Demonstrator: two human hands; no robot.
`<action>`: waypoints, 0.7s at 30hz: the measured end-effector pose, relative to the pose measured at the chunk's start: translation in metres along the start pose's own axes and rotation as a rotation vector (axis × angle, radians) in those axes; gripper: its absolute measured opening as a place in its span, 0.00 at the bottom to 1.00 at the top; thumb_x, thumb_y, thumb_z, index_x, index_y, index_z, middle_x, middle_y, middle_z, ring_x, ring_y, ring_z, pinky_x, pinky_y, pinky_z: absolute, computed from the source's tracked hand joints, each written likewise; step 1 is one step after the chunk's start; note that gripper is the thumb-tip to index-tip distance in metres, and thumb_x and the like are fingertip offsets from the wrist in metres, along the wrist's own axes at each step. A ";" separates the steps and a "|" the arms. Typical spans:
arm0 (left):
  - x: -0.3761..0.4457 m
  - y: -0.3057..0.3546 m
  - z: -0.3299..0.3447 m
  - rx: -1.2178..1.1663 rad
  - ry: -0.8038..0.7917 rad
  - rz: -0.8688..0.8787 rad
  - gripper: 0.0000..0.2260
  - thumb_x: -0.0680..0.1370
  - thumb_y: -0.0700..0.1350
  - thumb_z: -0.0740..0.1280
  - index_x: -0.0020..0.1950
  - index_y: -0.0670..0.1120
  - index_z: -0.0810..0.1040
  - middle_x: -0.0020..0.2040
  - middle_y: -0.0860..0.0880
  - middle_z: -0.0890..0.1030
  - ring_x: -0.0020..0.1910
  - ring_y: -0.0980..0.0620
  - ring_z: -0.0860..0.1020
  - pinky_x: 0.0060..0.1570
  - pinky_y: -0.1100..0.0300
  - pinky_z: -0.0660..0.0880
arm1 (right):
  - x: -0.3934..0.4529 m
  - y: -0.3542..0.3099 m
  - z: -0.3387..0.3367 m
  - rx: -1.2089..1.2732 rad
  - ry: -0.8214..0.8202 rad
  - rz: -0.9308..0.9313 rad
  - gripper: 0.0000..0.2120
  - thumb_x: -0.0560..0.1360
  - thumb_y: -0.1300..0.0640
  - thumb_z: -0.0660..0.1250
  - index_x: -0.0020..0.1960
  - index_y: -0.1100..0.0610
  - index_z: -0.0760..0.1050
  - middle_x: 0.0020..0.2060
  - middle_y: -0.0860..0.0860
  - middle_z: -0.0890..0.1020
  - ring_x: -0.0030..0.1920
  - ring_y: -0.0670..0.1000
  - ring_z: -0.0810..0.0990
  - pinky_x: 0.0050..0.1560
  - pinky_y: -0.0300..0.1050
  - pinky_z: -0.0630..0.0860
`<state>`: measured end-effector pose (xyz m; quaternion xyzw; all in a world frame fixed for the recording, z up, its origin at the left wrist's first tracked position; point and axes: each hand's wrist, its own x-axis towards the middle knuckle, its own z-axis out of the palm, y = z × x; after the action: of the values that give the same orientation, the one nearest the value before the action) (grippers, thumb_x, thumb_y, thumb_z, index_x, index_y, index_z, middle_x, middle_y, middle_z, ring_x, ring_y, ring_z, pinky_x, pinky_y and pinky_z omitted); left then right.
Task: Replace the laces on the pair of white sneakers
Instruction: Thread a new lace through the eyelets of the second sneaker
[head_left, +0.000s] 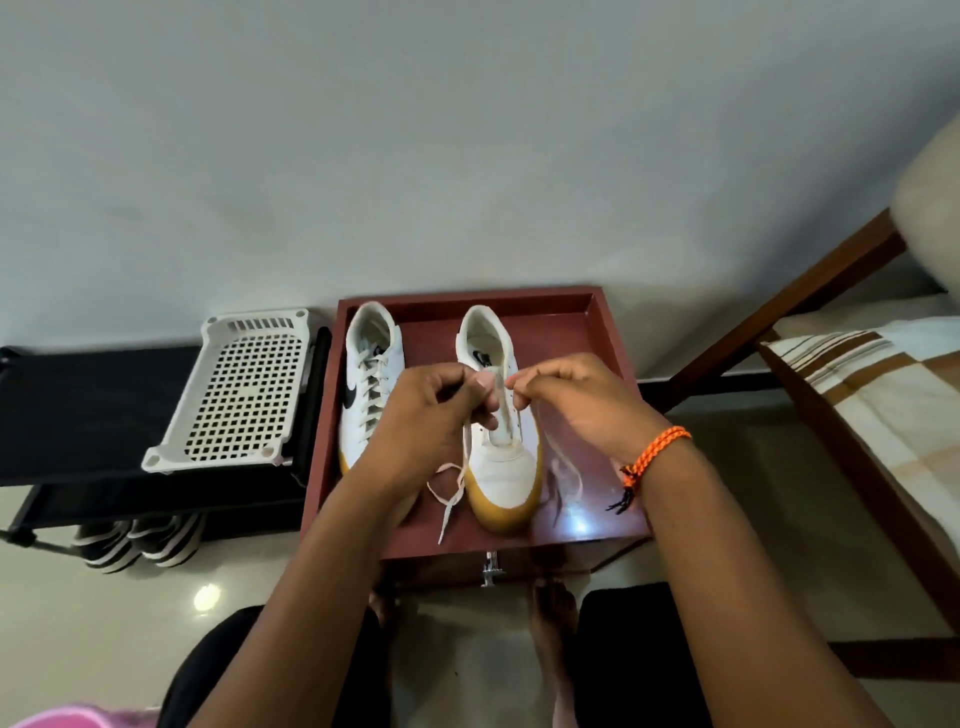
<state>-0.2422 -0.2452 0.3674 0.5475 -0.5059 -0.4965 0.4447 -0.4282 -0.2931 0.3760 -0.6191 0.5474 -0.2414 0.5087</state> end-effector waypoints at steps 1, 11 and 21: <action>-0.005 0.015 0.001 -0.043 0.040 0.016 0.13 0.86 0.42 0.67 0.44 0.38 0.83 0.40 0.47 0.84 0.41 0.50 0.83 0.50 0.58 0.81 | -0.008 -0.014 -0.005 0.043 -0.003 -0.032 0.15 0.81 0.59 0.67 0.38 0.58 0.84 0.52 0.59 0.88 0.60 0.60 0.82 0.55 0.47 0.75; -0.041 0.141 -0.002 0.022 0.232 0.240 0.10 0.84 0.41 0.70 0.48 0.39 0.87 0.44 0.42 0.88 0.44 0.46 0.87 0.52 0.50 0.84 | -0.072 -0.136 -0.046 0.295 0.029 -0.275 0.12 0.82 0.62 0.66 0.45 0.65 0.84 0.52 0.55 0.89 0.57 0.52 0.87 0.61 0.48 0.79; -0.080 0.257 -0.007 -0.073 0.321 0.434 0.09 0.84 0.43 0.70 0.49 0.43 0.89 0.43 0.48 0.89 0.49 0.52 0.88 0.63 0.50 0.82 | -0.131 -0.237 -0.064 0.339 0.208 -0.484 0.12 0.82 0.60 0.68 0.47 0.67 0.85 0.46 0.58 0.88 0.51 0.55 0.88 0.65 0.58 0.82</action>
<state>-0.2641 -0.1891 0.6299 0.4816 -0.5161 -0.3145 0.6347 -0.4176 -0.2235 0.6445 -0.6096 0.3853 -0.5055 0.4737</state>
